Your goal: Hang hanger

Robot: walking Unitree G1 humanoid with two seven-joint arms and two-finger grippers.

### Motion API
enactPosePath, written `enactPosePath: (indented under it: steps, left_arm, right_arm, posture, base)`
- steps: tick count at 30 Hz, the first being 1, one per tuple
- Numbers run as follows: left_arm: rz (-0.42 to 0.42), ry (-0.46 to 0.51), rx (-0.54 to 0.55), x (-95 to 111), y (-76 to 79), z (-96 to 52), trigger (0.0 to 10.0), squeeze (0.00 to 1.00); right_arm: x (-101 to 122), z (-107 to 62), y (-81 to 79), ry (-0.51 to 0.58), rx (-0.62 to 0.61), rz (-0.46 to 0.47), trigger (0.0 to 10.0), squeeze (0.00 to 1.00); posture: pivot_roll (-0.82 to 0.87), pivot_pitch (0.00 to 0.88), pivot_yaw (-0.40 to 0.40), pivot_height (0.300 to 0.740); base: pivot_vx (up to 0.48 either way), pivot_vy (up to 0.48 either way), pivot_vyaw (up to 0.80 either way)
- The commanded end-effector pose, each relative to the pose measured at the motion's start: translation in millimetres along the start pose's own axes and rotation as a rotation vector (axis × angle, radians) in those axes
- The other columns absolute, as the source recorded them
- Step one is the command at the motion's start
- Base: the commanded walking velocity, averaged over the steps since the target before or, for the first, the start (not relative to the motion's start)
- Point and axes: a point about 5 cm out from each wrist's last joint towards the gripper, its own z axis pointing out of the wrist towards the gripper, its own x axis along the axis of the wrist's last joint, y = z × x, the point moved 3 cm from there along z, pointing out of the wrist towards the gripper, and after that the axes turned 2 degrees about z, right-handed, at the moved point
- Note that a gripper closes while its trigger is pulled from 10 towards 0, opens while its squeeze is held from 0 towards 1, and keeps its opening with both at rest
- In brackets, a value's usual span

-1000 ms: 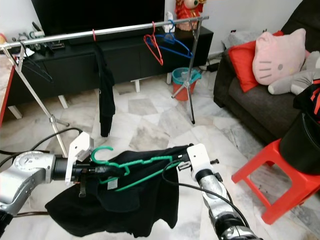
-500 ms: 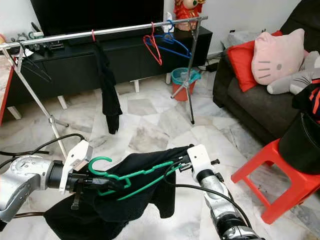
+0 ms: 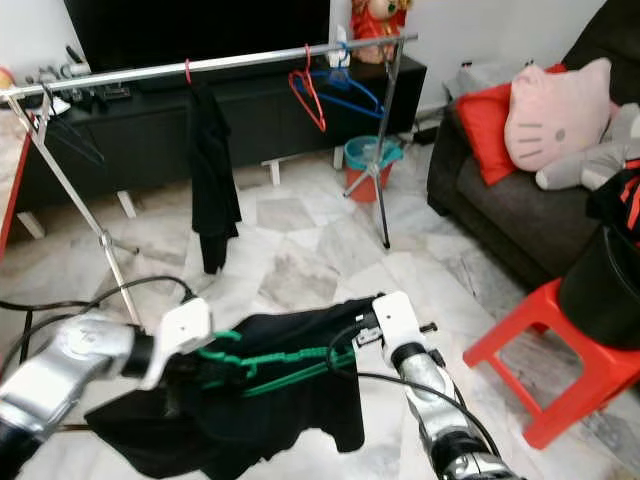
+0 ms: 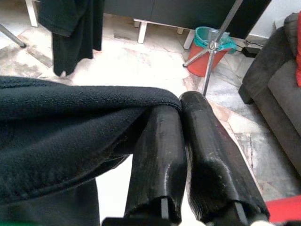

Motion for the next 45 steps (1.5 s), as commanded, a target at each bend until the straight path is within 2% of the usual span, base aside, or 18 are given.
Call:
enactPosePath:
  steps: [1, 2, 4, 7, 8, 11, 13, 14, 18, 25, 26, 28, 31, 35, 38, 41, 44, 45]
  left_arm:
    - [0.017, -0.048, -0.028, -4.0, 3.1, -4.9, 10.0, 0.00]
    - [0.019, -0.058, -0.028, -5.1, 3.5, -4.8, 10.0, 0.00]
    - [0.030, -0.018, -0.075, -3.2, 10.0, -6.6, 10.0, 0.00]
    - [-0.013, 0.109, -0.100, 8.4, 12.5, -13.4, 10.0, 0.00]
    - [-0.045, 0.197, -0.112, 16.7, 12.7, -19.5, 10.0, 0.00]
    - [-0.060, 0.228, -0.112, 19.1, 11.4, -25.4, 10.0, 0.00]
    - [-0.068, 0.243, -0.078, 19.4, 5.6, -31.1, 10.0, 0.00]
    - [-0.071, 0.253, -0.018, 19.0, -4.1, -35.7, 10.0, 0.00]
    - [-0.094, 0.249, 0.114, 16.4, -23.7, -39.1, 10.0, 0.00]
    - [-0.105, 0.247, 0.183, 15.9, -32.1, -35.0, 10.0, 0.00]
    - [-0.112, 0.276, 0.235, 19.1, -38.9, -33.5, 10.0, 0.00]
    - [-0.117, 0.306, 0.264, 22.3, -43.1, -33.4, 10.0, 0.00]
    - [-0.165, 0.467, 0.379, 40.2, -60.5, -42.4, 10.0, 0.00]
    - [-0.220, 0.569, 0.417, 50.6, -67.6, -45.7, 10.0, 0.00]
    - [-0.268, 0.696, 0.450, 65.7, -72.6, -46.0, 10.0, 0.00]
    - [-0.324, 0.779, 0.532, 74.4, -84.2, -48.5, 10.0, 0.00]
    - [-0.428, 0.901, 0.622, 85.4, -98.6, -53.8, 10.0, 0.00]
    - [-0.428, 0.901, 0.622, 85.4, -98.6, -53.8, 10.0, 0.00]
  right_arm:
    - [7.9, 2.5, 10.9, 0.026, -0.036, 0.011, 0.0, 0.00]
    - [7.8, 2.4, 10.3, 0.027, -0.034, 0.012, 0.0, 0.00]
    - [7.2, 2.2, 9.1, 0.026, -0.032, 0.013, 0.0, 0.00]
    - [5.7, 1.6, 9.1, 0.021, -0.035, 0.016, 0.0, 0.00]
    - [5.2, 1.4, 9.0, 0.019, -0.035, 0.017, 0.0, 0.00]
    - [4.8, 1.1, 9.2, 0.018, -0.037, 0.017, 0.0, 0.00]
    - [3.9, 0.6, 9.9, 0.016, -0.041, 0.023, 0.0, 0.00]
    - [3.4, 0.3, 10.9, 0.015, -0.049, 0.029, 0.0, 0.00]
    - [2.3, -0.2, 10.0, 0.014, -0.053, 0.036, 0.0, 0.00]
    - [1.6, -0.4, 8.9, 0.013, -0.054, 0.040, 0.0, 0.00]
    - [1.4, -0.5, 8.6, 0.012, -0.054, 0.041, 0.0, 0.00]
    - [1.2, -0.5, 8.4, 0.011, -0.053, 0.041, 0.0, 0.00]
    - [-3.0, -1.9, 6.3, -0.006, -0.048, 0.042, 0.0, 0.00]
    - [-7.0, -3.3, 4.5, -0.021, -0.047, 0.046, 0.0, 0.00]
    - [-10.0, -4.6, 2.6, -0.031, -0.048, 0.051, 0.0, 0.00]
    - [-11.0, -5.0, 1.9, -0.034, -0.050, 0.055, 0.0, 0.00]
    - [-11.9, -5.5, 1.6, -0.036, -0.051, 0.058, 0.0, 0.00]
    - [-11.9, -5.5, 1.6, -0.036, -0.051, 0.058, 0.0, 0.00]
  posture:
    - [0.08, 0.000, -0.034, 0.740]
    - [0.08, 0.000, -0.034, 0.740]
    - [0.08, 0.000, -0.033, 0.740]
    - [0.08, 0.000, -0.033, 0.740]
    - [0.08, 0.000, -0.033, 0.740]
    - [0.08, 0.000, -0.034, 0.740]
    - [0.08, 0.000, -0.034, 0.740]
    - [0.08, 0.000, -0.034, 0.740]
    - [0.09, 0.000, -0.037, 0.740]
    - [0.09, 0.000, -0.038, 0.740]
    - [0.08, 0.000, -0.037, 0.740]
    - [0.08, 0.000, -0.037, 0.740]
    - [0.08, 0.000, -0.037, 0.740]
    - [0.09, 0.000, -0.035, 0.740]
    - [0.08, 0.000, -0.033, 0.740]
    - [0.08, 0.000, -0.032, 0.740]
    - [0.08, 0.000, -0.030, 0.740]
    - [0.08, 0.000, -0.030, 0.740]
  base:
    - [0.000, 0.000, 0.00]
    - [0.000, 0.000, 0.00]
    - [0.000, 0.000, 0.00]
    - [0.000, 0.000, 0.00]
    - [0.000, 0.000, 0.00]
    - [0.000, 0.000, 0.00]
    - [0.000, 0.000, 0.00]
    - [0.000, 0.000, 0.00]
    - [0.000, 0.000, 0.00]
    - [0.000, 0.000, 0.00]
    - [0.000, 0.000, 0.00]
    - [0.000, 0.000, 0.00]
    - [0.000, 0.000, 0.00]
    - [0.000, 0.000, 0.00]
    - [0.000, 0.000, 0.00]
    - [0.000, 0.000, 0.00]
    - [0.000, 0.000, 0.00]
    - [0.000, 0.000, 0.00]
